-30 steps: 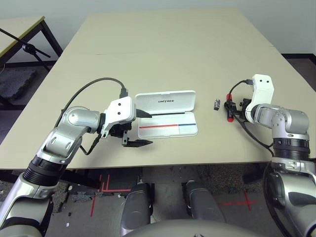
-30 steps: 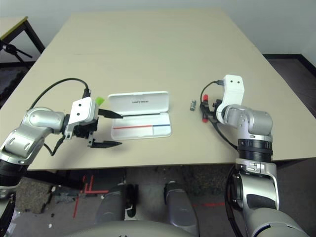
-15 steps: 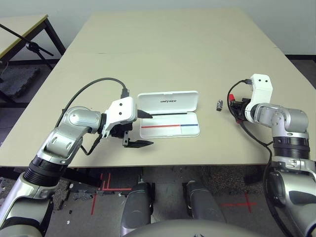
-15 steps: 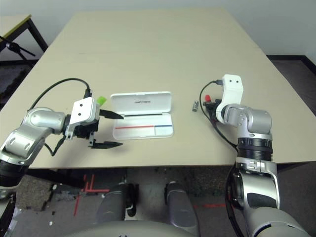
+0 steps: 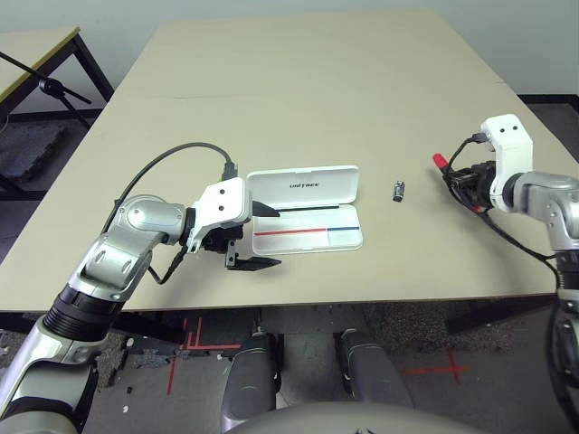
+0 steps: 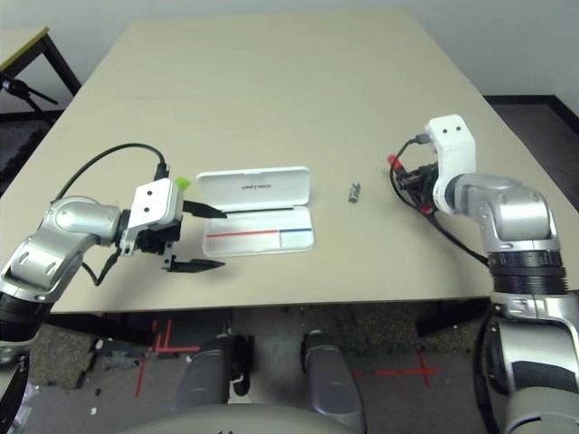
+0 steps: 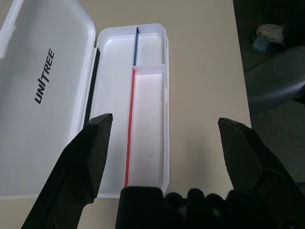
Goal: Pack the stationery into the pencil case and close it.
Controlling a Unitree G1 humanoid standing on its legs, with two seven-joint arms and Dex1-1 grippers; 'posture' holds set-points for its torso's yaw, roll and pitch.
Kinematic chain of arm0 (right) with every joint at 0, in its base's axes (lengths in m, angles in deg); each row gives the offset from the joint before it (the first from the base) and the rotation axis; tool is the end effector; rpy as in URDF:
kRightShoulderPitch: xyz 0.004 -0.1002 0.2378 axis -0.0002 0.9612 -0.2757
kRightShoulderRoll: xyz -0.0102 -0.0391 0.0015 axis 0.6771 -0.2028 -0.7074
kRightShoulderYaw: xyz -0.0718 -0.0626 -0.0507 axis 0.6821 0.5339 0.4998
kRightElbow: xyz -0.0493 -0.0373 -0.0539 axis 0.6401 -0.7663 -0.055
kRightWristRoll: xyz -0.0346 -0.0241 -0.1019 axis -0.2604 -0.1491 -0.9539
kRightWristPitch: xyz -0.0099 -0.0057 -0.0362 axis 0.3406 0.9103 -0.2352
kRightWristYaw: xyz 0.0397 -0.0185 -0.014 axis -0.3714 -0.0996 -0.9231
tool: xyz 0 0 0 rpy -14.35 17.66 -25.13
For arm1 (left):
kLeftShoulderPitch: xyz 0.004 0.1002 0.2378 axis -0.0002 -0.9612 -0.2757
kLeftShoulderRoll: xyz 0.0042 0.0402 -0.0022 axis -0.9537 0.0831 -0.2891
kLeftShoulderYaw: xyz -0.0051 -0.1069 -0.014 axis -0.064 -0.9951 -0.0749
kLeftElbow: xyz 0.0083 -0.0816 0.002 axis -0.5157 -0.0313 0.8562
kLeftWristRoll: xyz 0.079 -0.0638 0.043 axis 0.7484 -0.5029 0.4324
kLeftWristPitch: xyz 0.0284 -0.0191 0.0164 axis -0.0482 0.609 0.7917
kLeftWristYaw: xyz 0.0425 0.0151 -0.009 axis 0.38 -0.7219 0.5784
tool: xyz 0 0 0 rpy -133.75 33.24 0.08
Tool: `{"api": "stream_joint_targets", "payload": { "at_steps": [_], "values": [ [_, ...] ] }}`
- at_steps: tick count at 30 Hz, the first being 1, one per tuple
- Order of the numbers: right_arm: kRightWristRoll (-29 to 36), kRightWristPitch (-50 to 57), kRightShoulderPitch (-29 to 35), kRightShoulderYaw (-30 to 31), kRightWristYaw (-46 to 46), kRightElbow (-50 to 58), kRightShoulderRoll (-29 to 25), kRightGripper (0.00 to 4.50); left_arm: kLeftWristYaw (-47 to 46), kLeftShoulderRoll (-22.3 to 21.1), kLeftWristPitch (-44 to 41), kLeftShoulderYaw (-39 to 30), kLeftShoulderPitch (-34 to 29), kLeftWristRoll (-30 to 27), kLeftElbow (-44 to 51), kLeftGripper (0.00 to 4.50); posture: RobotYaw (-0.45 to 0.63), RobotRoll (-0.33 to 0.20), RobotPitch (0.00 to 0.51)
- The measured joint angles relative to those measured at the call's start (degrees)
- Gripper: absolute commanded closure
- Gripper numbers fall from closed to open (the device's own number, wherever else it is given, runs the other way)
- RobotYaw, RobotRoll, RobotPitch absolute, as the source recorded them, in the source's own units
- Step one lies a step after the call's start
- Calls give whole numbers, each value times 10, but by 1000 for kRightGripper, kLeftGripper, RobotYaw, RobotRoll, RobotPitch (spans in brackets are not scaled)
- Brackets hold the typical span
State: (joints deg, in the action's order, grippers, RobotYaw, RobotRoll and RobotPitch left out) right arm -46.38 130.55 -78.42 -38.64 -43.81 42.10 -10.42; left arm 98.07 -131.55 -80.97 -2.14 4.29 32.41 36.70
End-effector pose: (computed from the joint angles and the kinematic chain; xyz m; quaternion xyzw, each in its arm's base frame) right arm 0.2817 -0.2882 0.1947 -0.1564 0.2440 0.2325 0.9284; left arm 0.2604 0.2114 0.1724 0.2857 0.0970 -0.6242 0.7207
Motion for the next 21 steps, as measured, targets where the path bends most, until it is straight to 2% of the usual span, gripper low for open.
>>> {"api": "stream_joint_targets", "payload": {
  "at_steps": [6,11,16,21],
  "values": [
    [-1,-83,24,55,-161,43,-73,3997,2,-10,9,-3,-1,1,-16,0,-82,0,107],
    [1,-107,18,85,-248,83,-81,3997,6,-23,22,-7,-7,1,-20,0,-65,0,106],
    [-3,-108,-24,127,-273,110,-42,3997,7,-36,36,-21,-24,1,-36,0,-48,0,105],
    [-25,-119,-70,184,-275,116,28,3997,7,-38,40,-28,-26,0,-36,0,-33,0,100]
  ]
}}
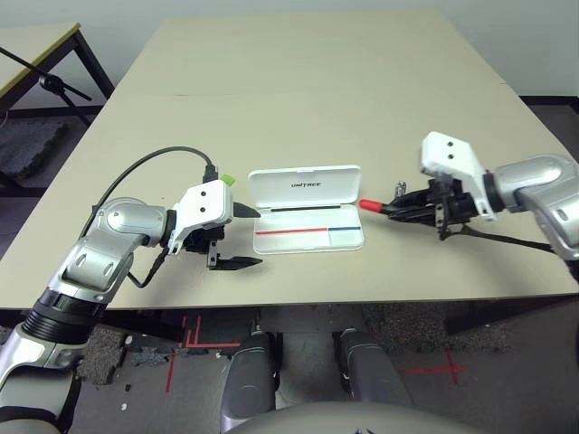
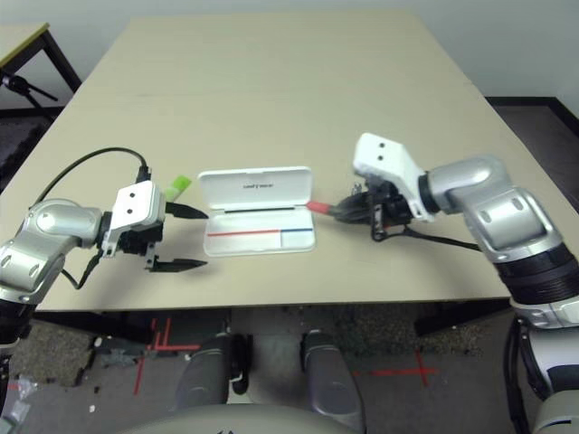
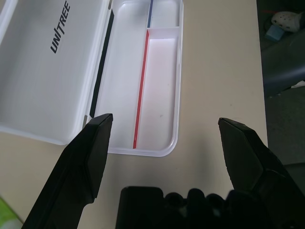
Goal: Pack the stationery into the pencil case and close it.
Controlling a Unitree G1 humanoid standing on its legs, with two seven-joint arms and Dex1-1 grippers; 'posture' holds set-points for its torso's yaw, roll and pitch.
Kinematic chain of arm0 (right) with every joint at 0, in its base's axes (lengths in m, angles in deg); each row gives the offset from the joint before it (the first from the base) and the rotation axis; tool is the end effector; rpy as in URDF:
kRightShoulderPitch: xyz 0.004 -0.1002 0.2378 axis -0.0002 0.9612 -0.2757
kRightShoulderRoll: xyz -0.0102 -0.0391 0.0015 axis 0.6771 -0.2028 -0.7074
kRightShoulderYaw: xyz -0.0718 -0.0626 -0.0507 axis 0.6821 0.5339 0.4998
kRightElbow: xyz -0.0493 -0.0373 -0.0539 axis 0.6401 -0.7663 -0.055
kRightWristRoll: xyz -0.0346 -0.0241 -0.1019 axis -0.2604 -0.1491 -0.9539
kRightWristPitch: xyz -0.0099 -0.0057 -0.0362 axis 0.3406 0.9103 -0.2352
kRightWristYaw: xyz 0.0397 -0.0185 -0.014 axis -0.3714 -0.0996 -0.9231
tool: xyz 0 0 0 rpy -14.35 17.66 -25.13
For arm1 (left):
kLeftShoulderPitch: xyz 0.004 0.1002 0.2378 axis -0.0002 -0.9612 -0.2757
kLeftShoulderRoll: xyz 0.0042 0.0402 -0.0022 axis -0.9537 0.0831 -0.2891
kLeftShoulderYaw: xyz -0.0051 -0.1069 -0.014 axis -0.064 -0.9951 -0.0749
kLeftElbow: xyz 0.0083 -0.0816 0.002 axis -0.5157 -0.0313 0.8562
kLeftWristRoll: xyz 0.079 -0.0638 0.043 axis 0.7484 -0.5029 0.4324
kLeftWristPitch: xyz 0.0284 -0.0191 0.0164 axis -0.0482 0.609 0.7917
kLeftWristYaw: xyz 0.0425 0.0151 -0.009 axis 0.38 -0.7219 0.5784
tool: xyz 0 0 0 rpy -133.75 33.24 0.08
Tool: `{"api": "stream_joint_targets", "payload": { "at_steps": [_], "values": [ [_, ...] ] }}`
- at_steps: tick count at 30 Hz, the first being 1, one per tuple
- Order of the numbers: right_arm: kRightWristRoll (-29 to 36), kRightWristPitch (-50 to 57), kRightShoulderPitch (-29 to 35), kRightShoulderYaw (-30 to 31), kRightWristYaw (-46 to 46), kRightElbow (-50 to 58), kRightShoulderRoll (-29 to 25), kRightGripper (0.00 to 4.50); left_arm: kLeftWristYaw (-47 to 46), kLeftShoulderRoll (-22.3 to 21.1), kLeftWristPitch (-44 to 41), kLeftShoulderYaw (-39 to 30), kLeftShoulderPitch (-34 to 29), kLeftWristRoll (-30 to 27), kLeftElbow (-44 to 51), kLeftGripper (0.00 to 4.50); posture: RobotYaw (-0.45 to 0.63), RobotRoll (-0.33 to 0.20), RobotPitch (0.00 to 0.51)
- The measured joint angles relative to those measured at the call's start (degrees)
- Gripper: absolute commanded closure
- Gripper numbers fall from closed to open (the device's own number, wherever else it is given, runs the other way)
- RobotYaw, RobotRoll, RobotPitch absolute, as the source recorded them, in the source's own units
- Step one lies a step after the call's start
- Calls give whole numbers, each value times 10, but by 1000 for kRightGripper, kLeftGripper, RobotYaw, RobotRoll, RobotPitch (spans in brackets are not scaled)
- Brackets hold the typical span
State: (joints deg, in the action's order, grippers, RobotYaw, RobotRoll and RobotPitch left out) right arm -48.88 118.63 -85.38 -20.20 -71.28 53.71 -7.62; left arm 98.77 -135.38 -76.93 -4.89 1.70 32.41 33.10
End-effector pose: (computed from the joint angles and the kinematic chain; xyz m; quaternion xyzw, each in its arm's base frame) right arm 0.2915 -0.1963 0.2063 -0.2796 0.1961 0.5936 0.7287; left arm 0.2582 0.2376 0.1709 0.2998 0.1168 -0.5987 0.7335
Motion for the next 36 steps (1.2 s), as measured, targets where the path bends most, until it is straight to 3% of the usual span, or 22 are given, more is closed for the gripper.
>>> {"api": "stream_joint_targets", "payload": {
  "at_steps": [11,24,36],
  "values": [
    [-75,-16,-68,60,45,-62,112,3997,-8,-1,-7,-1,-1,0,10,0,-13,0,88],
    [-114,-57,-77,91,44,-96,163,3997,-14,-1,-11,-1,-2,0,20,0,-5,0,84],
    [-144,-165,-77,107,34,-165,203,3997,-13,-1,-11,-1,-7,1,20,0,-3,0,86]
  ]
}}
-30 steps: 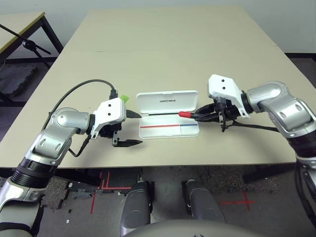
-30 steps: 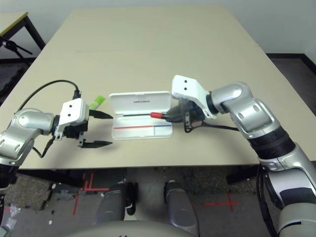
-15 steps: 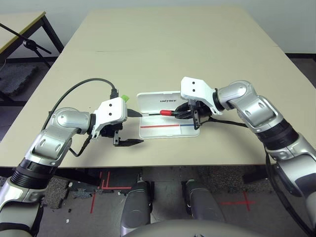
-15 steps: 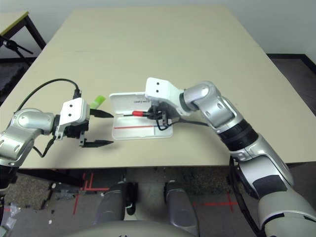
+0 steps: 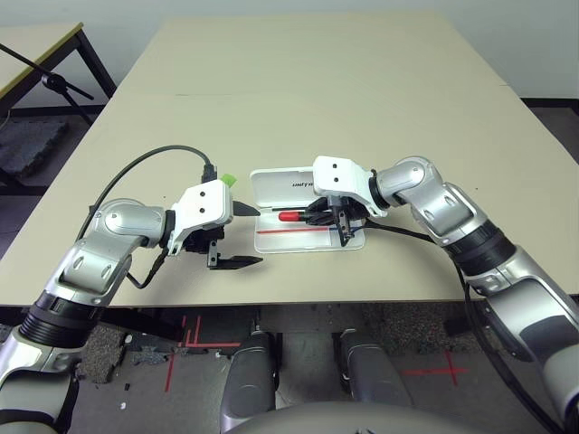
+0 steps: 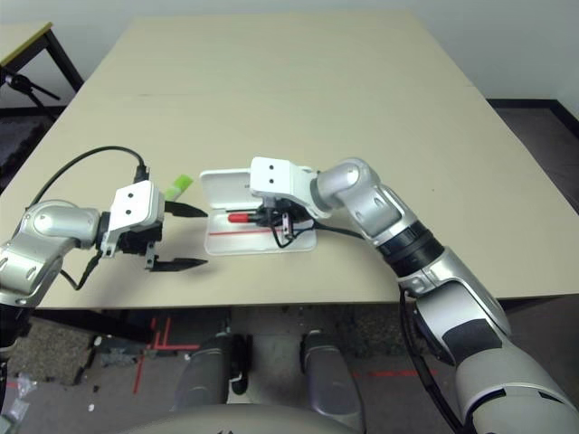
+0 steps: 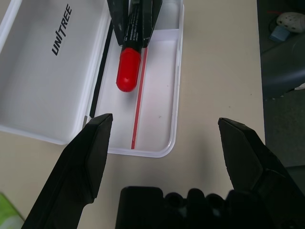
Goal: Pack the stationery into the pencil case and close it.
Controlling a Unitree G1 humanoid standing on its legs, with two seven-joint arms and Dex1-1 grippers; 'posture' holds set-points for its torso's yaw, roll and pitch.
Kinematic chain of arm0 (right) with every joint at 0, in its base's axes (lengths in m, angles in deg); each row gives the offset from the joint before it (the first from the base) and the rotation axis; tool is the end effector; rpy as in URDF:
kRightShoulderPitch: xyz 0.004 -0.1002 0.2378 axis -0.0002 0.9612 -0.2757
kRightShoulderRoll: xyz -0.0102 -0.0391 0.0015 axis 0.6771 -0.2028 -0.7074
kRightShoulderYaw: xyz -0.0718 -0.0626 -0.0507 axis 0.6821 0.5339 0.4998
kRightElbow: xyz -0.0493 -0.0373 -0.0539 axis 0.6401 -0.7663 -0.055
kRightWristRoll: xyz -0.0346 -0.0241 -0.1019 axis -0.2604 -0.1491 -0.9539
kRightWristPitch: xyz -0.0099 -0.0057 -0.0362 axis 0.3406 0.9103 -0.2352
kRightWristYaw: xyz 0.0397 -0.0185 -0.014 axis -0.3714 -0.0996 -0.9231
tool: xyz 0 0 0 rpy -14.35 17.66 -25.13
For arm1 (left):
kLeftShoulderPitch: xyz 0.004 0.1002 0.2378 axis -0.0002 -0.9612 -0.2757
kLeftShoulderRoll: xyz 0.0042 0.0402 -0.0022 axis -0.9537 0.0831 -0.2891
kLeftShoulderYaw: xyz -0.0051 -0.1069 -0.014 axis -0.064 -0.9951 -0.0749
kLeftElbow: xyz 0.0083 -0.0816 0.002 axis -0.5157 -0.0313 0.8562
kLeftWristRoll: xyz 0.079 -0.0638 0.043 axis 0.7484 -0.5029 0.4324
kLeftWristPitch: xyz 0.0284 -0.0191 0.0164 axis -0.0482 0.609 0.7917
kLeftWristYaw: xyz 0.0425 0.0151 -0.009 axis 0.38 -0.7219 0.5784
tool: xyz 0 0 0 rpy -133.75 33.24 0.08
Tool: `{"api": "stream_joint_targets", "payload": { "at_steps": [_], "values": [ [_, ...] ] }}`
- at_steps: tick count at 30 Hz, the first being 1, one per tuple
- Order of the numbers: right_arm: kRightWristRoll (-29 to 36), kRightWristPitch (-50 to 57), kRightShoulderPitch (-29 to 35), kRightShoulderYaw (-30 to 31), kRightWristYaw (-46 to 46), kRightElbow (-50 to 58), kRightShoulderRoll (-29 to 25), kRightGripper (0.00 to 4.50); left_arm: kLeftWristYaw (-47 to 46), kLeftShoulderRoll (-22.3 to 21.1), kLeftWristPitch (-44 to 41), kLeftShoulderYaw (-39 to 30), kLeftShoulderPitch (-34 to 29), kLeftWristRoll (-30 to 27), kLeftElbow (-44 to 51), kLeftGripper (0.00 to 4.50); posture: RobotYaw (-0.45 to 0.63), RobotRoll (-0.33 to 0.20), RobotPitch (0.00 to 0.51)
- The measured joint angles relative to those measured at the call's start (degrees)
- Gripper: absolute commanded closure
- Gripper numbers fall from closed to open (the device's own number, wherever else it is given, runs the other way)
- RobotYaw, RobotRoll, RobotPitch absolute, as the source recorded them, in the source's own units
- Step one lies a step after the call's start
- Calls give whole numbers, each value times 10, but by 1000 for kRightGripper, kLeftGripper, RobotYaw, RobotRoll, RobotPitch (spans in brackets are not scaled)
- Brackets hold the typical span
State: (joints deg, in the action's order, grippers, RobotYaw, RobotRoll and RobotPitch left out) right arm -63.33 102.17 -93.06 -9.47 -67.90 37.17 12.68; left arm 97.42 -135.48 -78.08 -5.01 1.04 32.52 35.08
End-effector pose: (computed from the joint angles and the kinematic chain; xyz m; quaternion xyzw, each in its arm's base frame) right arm 0.3205 -0.1078 0.1727 -0.3494 0.1185 0.6454 0.6688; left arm 0.2550 0.2346 0.1719 0.3028 0.1144 -0.5934 0.7369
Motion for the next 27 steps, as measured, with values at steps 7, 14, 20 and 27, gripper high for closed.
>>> {"api": "stream_joint_targets", "payload": {
  "at_steps": [7,14,20,27],
  "values": [
    [-15,-37,0,0,5,-30,17,3997,0,0,-2,0,-1,0,0,0,-2,0,88],
    [-7,-39,10,-7,-6,-14,17,1428,0,0,-3,0,-8,0,1,0,-7,0,91],
    [35,-7,21,-35,-39,18,-9,44,0,0,-4,0,-9,0,1,0,-9,0,93],
    [121,64,57,-124,-87,70,-101,44,0,-4,-9,0,-10,0,1,0,-10,0,97]
  ]
}}
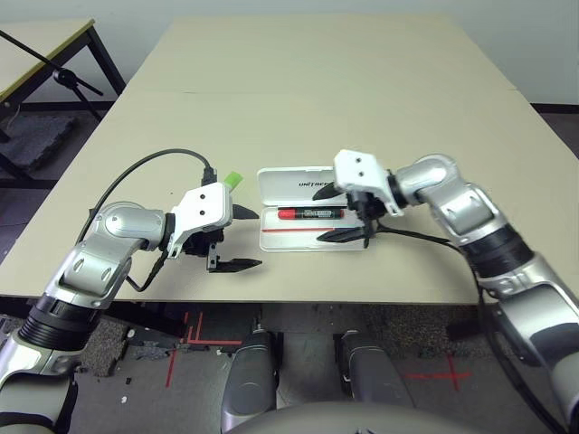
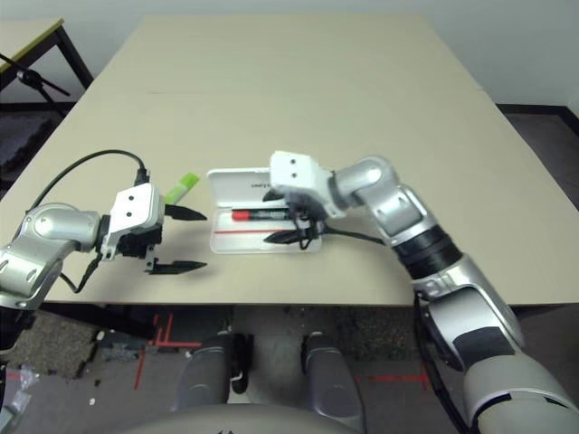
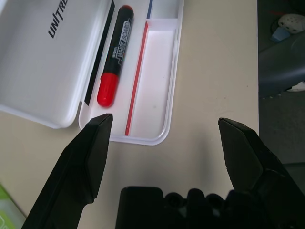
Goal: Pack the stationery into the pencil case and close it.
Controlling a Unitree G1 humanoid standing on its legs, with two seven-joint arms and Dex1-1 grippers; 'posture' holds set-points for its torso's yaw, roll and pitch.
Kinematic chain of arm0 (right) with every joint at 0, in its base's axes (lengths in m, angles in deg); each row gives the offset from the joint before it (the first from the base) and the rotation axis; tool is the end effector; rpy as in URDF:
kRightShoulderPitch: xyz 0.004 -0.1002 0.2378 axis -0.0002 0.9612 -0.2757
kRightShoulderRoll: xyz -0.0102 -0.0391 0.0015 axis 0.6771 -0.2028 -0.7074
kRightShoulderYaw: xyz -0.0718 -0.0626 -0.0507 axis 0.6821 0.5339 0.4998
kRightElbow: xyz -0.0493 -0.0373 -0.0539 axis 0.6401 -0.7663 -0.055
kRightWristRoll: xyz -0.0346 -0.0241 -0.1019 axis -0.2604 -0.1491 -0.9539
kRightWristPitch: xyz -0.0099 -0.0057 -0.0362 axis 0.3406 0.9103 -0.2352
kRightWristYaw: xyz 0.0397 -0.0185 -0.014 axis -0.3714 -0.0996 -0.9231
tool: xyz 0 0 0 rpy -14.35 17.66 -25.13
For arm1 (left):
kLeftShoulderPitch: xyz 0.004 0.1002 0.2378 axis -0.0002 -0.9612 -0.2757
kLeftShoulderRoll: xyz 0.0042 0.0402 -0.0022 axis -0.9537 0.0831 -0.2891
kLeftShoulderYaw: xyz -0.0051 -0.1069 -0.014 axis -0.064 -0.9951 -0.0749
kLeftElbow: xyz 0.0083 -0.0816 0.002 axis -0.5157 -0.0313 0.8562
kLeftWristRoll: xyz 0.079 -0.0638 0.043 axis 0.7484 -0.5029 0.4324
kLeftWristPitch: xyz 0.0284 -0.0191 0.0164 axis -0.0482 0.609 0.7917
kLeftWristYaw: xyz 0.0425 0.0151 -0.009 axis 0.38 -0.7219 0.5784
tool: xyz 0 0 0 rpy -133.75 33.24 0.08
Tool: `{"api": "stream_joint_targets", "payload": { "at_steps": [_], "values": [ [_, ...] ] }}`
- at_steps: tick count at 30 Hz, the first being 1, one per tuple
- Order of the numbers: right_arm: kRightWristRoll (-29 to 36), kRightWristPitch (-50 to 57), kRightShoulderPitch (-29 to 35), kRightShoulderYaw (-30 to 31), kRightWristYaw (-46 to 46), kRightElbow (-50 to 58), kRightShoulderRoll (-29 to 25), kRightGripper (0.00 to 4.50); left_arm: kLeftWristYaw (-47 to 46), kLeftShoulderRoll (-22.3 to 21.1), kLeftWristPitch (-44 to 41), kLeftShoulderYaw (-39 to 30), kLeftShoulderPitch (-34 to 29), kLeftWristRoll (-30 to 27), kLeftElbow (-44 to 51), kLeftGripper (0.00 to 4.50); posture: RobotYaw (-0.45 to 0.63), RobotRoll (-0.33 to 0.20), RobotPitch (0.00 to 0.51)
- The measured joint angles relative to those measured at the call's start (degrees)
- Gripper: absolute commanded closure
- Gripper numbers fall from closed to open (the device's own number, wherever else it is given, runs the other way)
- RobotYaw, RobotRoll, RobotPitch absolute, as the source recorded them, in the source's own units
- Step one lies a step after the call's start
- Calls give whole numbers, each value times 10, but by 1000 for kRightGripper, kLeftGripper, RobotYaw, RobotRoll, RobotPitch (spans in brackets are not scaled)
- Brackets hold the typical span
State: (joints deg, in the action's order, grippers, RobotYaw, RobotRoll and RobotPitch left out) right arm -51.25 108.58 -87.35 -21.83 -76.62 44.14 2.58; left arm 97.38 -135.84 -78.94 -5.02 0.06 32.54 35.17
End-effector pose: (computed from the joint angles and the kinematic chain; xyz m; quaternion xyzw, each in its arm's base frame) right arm 0.3111 -0.1777 0.1923 -0.2451 0.1329 0.6547 0.7026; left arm 0.2531 0.2368 0.1682 0.2969 0.1286 -0.5913 0.7387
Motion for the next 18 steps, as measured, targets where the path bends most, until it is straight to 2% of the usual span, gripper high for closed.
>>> {"api": "stream_joint_targets", "payload": {
  "at_steps": [5,10,14,18],
  "values": [
    [103,107,46,-73,-36,74,-74,44,-9,-1,-9,-5,0,-1,0,0,-14,0,100],
    [197,188,96,-146,-28,147,-105,44,-21,-1,-20,-19,1,-2,0,0,-38,0,104],
    [228,206,120,-176,1,177,-112,44,-51,1,-64,-43,1,-9,0,0,-53,0,106],
    [237,210,126,-177,26,189,-111,44,-104,0,-140,-58,12,-5,-2,0,-59,0,107]
  ]
}}
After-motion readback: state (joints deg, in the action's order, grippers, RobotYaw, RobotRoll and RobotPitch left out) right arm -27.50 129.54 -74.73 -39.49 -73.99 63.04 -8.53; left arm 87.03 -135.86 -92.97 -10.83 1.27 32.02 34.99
